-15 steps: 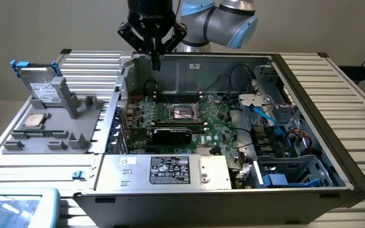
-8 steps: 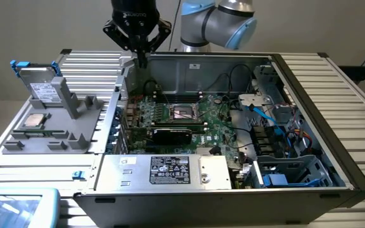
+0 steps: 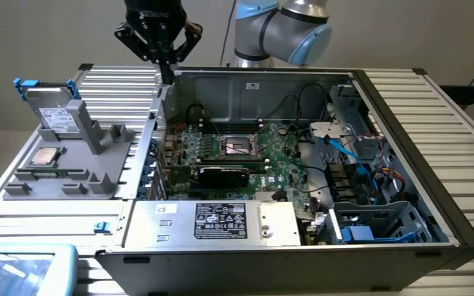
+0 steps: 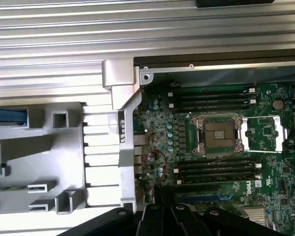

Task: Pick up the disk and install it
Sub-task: 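Reach for the disk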

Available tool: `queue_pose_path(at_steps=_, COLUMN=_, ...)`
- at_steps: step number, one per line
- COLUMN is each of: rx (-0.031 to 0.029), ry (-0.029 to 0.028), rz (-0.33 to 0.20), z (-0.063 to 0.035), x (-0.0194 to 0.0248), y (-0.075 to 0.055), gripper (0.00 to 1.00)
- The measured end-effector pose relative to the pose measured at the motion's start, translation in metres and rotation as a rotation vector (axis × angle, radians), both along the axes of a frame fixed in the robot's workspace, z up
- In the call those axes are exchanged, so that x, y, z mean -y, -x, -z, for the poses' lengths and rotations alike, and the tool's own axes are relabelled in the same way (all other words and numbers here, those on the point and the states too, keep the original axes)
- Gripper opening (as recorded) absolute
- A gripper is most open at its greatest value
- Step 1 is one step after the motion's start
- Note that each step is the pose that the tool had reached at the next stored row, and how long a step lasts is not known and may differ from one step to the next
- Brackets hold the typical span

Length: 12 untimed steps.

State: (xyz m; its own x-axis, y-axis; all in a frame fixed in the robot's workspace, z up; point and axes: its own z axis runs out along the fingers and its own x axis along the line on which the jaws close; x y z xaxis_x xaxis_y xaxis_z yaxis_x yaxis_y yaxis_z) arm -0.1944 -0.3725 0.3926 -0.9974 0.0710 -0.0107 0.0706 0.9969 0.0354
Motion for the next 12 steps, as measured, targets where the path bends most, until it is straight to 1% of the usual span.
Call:
queue_pose_path(at_steps=5, rx=-0.0081, ry=0.0068, rz=0.0, z=0.0, x=-0.0087, y=0.02, gripper=0.11)
queue_pose_path(at_steps=12, rx=-0.0129, ry=0.0145, rz=0.0, z=0.0003, x=-0.0205, y=0.052, gripper=0.11)
